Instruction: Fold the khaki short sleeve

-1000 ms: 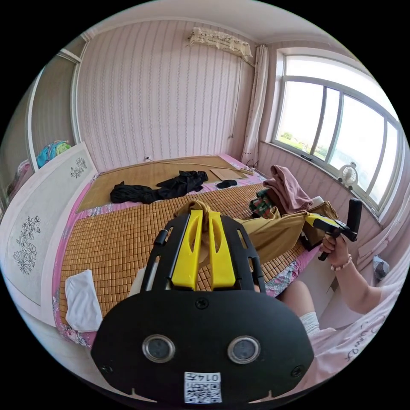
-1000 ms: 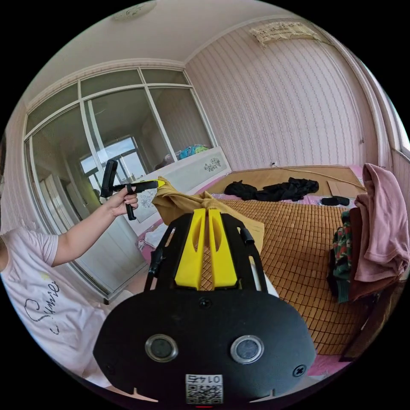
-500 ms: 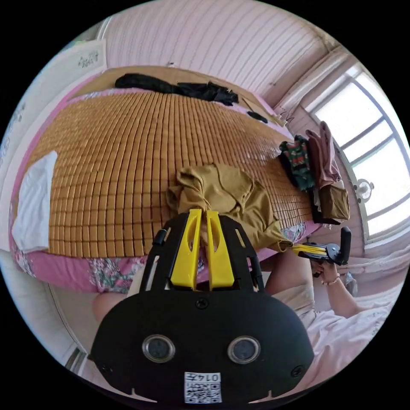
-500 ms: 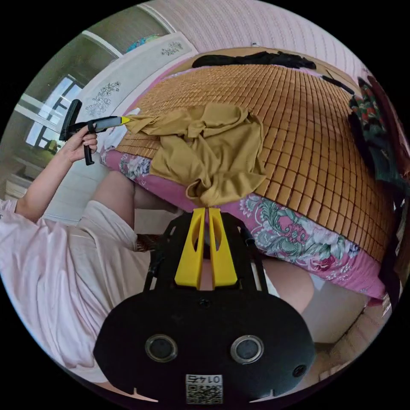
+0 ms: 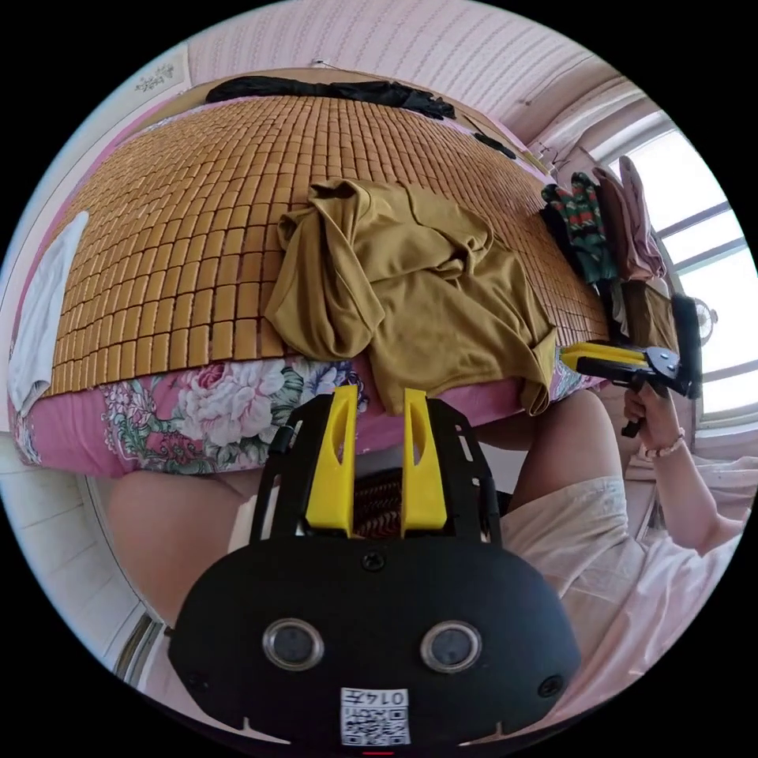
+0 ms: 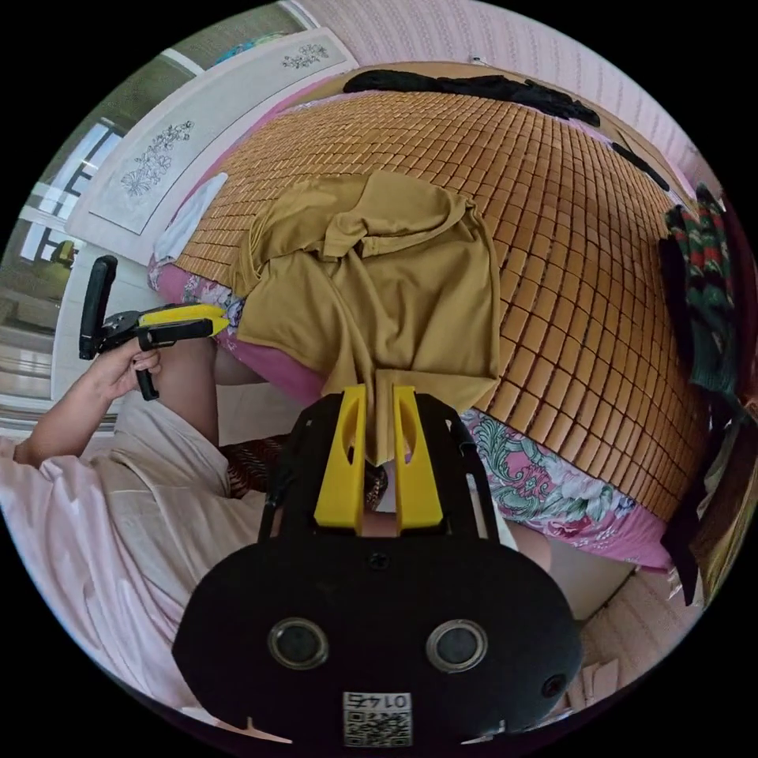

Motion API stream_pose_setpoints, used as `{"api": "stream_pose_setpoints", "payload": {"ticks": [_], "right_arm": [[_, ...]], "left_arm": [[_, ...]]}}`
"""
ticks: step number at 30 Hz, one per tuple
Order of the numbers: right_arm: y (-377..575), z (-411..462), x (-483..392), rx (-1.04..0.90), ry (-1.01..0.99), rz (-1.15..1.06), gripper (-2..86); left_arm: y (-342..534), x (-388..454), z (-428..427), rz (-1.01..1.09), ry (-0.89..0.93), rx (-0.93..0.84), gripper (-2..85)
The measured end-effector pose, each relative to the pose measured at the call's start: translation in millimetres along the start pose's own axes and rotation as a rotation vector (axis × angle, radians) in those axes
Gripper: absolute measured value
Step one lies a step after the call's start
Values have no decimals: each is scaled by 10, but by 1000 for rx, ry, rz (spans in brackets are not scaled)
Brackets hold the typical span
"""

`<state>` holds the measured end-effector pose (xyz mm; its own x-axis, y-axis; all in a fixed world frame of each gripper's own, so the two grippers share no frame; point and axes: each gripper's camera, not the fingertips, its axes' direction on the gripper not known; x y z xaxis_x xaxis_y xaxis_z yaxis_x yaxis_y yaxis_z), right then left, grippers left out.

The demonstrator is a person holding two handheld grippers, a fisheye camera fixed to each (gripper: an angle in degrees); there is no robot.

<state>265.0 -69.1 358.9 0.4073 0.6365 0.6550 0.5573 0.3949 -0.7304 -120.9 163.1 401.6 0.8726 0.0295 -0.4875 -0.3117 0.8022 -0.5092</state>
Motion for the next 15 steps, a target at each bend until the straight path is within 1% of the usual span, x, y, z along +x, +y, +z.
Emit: {"api": "stream_pose_setpoints", "payload": {"ticks": [1, 2, 3, 4, 6, 9, 10, 11, 12, 15], "right_arm": [[-88, 84, -62, -31, 65, -5, 76], [-127, 134, -81, -53, 97, -3, 79], [-187, 246, -102, -98, 144, 3, 84], [-217, 343, -118, -133, 164, -1, 84], [-201, 316, -136, -88, 176, -16, 80], [-151, 258, -20, -39, 100, 30, 60], [-128, 231, 47, -38, 58, 53, 46], [-116, 216, 78, -41, 42, 64, 41], [-80, 172, 129, -41, 19, 78, 32], [78, -52, 220, 18, -5, 82, 21]], "left_arm": [[-26, 40, 29, 9, -8, -7, 106], [-84, 118, 102, 31, -19, -52, 111], [-128, 182, 148, 35, -54, -90, 111], [-138, 212, 135, 27, -88, -88, 108], [-171, 341, 133, 89, -172, -132, 90], [-154, 466, 90, 182, -214, -158, 65], [-152, 486, 79, 200, -203, -166, 58], [-151, 516, 66, 211, -160, -193, 26], [-148, 559, 46, 233, -169, -212, 7], [-136, 699, -46, 332, -231, -260, -5]]}}
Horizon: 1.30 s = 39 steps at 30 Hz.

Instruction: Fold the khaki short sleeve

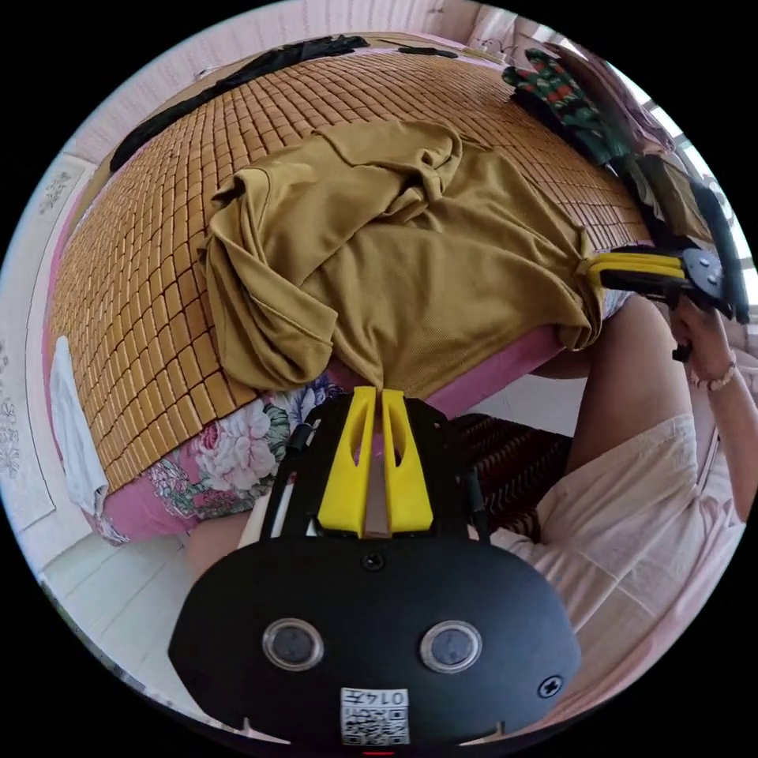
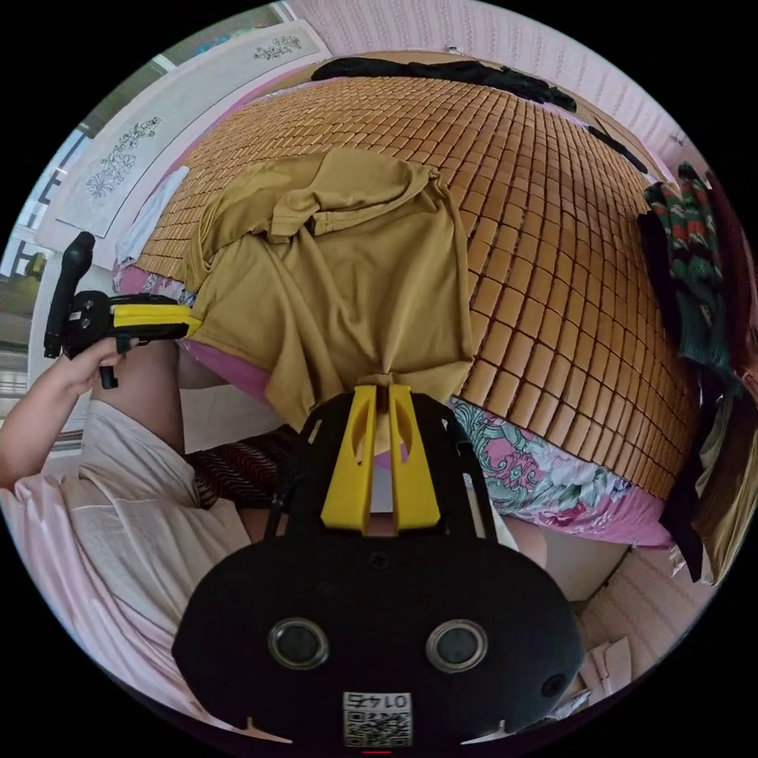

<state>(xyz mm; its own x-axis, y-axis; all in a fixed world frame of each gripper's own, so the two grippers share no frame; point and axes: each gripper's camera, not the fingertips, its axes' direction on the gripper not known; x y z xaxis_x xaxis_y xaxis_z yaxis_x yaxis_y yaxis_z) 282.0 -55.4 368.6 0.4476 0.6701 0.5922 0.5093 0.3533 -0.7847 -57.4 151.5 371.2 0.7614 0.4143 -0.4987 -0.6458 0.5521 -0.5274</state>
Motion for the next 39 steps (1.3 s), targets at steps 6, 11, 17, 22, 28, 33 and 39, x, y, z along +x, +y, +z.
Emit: {"api": "stream_pose_setpoints", "payload": {"ticks": [6, 11, 17, 22, 28, 33, 39], "right_arm": [[425, -346, 299, 49, 36, 46, 12], [708, -348, 465, 22, 2, 84, 10], [1015, -476, 516, 65, -47, 109, 9], [1463, -1066, 764, 313, -201, 215, 8], [2025, -2112, 974, 866, -491, 175, 7], [2283, -3091, 813, 1214, -657, -140, 6], [2732, -4106, 520, 1470, -660, -449, 6]], "left_arm": [[122, 275, -251, 244, -301, -76, -10], [330, 580, -323, 517, -568, -159, -10], [649, 326, -789, 386, -383, -78, -10], [1439, -472, -1487, -7, 128, 260, -10], [2830, -1146, -2577, -240, 447, 772, -10], [3896, -1390, -3946, -155, 444, 1260, -10], [4889, -1343, -4977, 73, 480, 1617, -10]]}}
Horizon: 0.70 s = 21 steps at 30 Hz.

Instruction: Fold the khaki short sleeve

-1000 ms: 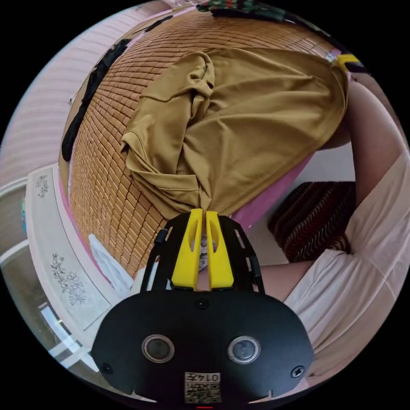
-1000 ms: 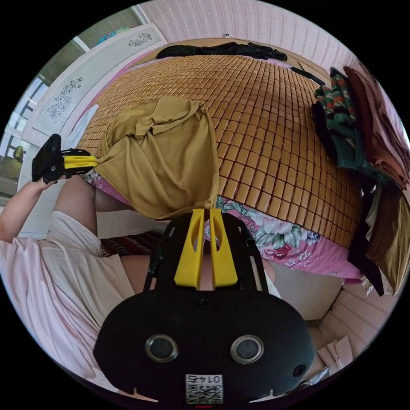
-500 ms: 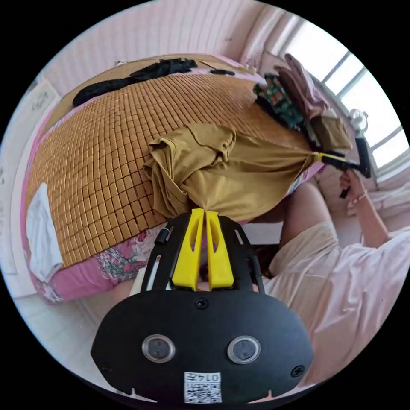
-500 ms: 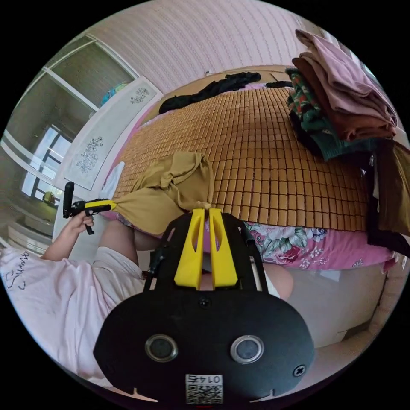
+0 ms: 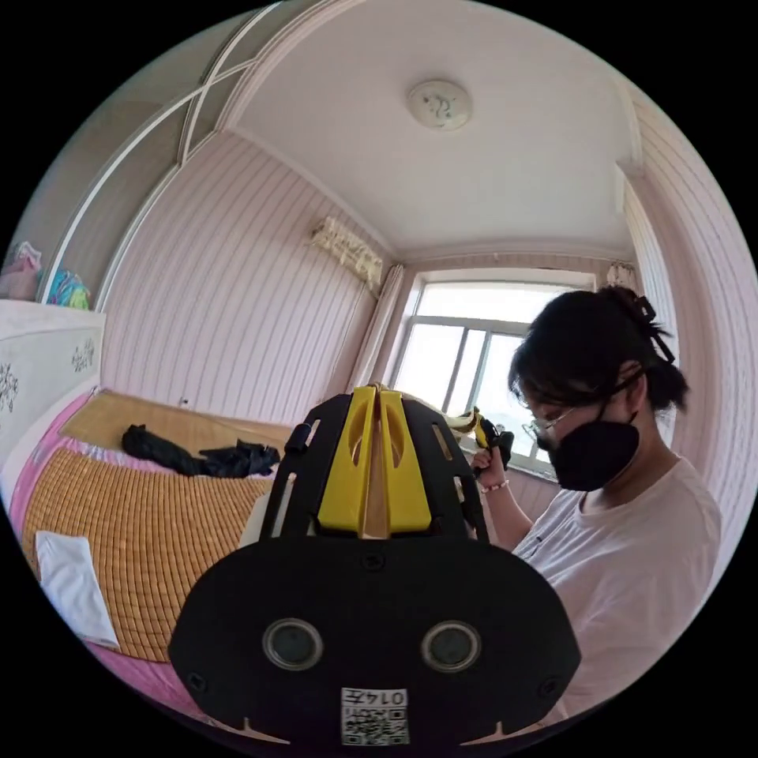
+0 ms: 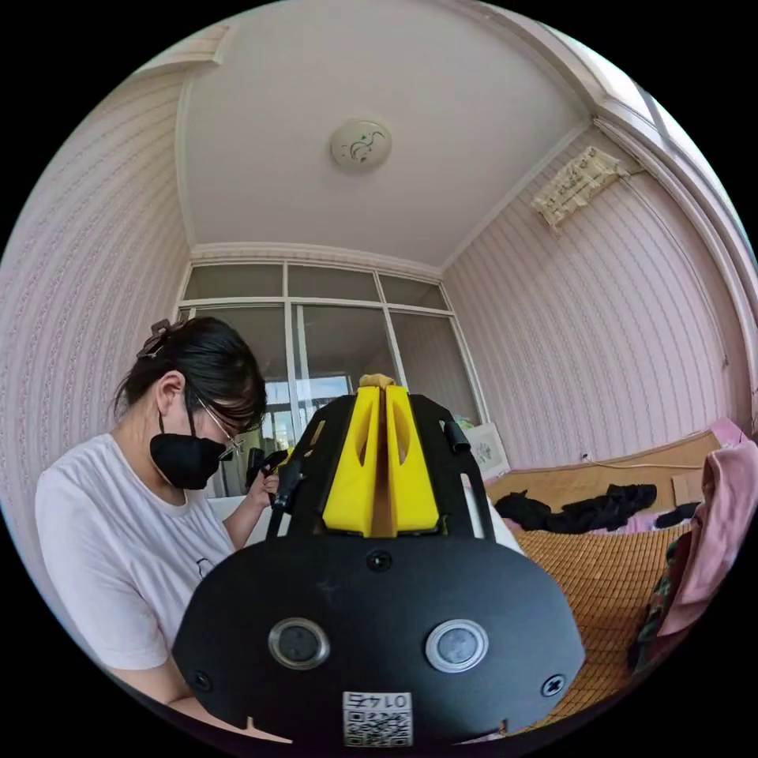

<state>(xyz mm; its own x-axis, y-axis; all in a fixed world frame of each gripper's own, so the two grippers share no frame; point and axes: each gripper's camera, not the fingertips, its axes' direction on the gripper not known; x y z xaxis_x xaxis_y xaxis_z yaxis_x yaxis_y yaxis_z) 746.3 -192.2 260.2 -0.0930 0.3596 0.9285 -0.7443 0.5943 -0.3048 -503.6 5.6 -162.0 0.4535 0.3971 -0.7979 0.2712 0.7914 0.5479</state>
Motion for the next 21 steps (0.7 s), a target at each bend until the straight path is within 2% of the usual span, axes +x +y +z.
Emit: {"api": "stream_pose_setpoints", "payload": {"ticks": [2, 4, 8, 10, 11, 13, 15, 18, 21], "right_arm": [[-107, 32, 10, -35, 40, -15, 6], [-86, 237, 218, -173, 147, 32, 6], [368, 851, 822, -525, 357, 151, 6], [757, 1253, 1242, -726, 479, 200, 6], [812, 1327, 1331, -749, 497, 213, 6], [733, 1502, 1630, -701, 512, 280, 6], [429, 1540, 1734, -560, 499, 297, 6], [-129, 1560, 1624, -349, 476, 178, 6], [-312, 1576, 1479, -297, 417, 66, 6]], "left_arm": [[-142, 5, -151, -1, 10, 47, -10], [-222, -87, -167, -8, -69, 23, -10], [-71, -781, 344, -96, -388, -290, -10], [96, -1205, 620, -156, -463, -401, -10], [163, -1456, 749, -213, -463, -421, -10], [114, -1688, 895, -274, -455, -415, -10], [-222, -1726, 977, -235, -460, -284, -10], [-675, -1659, 935, -169, -422, -95, -10], [-827, -1627, 971, -68, -470, -117, -10]]}}
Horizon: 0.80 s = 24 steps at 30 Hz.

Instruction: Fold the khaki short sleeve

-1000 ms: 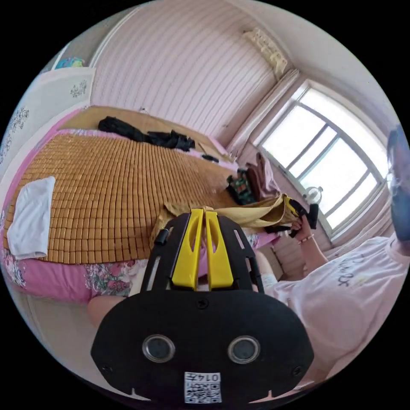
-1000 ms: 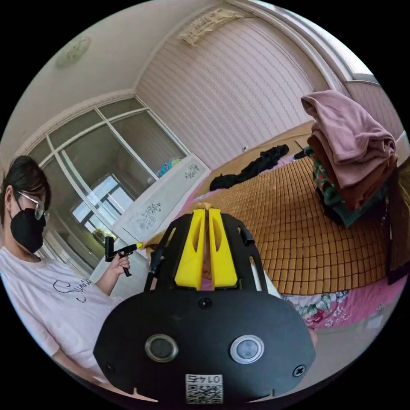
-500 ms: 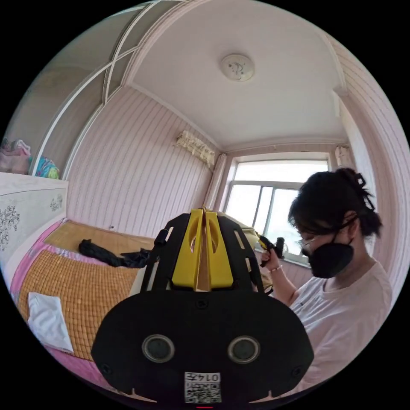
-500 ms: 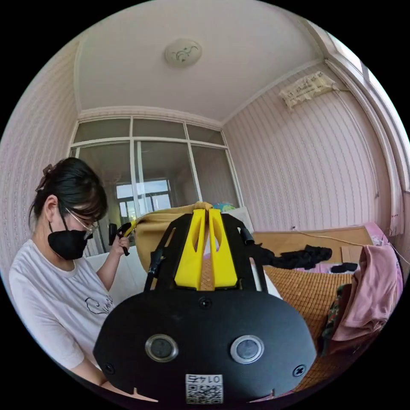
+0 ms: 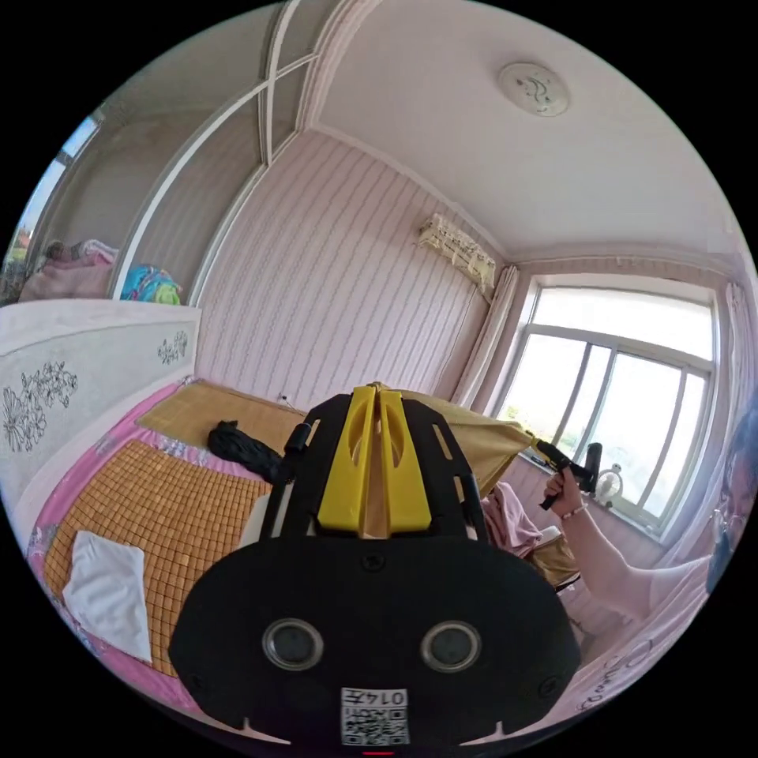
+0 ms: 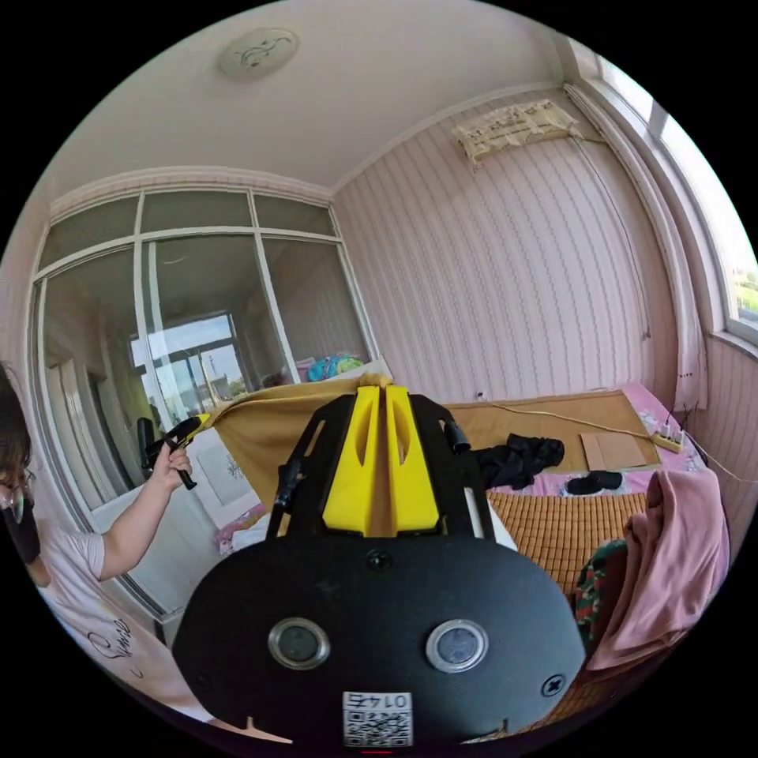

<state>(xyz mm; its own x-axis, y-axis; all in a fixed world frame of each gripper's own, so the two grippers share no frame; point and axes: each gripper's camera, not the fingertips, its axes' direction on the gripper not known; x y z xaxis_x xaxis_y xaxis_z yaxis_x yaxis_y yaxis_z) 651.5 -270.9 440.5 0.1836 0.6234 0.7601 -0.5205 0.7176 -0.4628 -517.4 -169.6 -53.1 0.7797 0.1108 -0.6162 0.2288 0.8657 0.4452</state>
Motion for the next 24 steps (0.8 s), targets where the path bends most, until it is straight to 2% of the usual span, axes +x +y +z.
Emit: {"api": "stream_pose_setpoints", "payload": {"ticks": [2, 5, 9, 15, 19, 24], "right_arm": [[124, 52, 6, -31, -14, -26, 6], [609, 285, 200, -188, 9, 14, 6], [1661, 727, 683, -486, 83, 209, 7], [2940, 1087, 1156, -806, 165, 466, 5], [3332, 1133, 1214, -947, 145, 526, 3], [3402, 1094, 1161, -1041, 144, 470, 2]], "left_arm": [[135, -68, 69, 20, -18, -53, -10], [656, -359, 356, -29, -51, -238, -10], [1677, -853, 911, -149, -99, -560, -10], [2865, -1275, 1440, -262, -160, -877, -10], [3259, -1369, 1594, -285, -162, -1012, -10], [3488, -1342, 1739, -183, -187, -1147, -10]]}}
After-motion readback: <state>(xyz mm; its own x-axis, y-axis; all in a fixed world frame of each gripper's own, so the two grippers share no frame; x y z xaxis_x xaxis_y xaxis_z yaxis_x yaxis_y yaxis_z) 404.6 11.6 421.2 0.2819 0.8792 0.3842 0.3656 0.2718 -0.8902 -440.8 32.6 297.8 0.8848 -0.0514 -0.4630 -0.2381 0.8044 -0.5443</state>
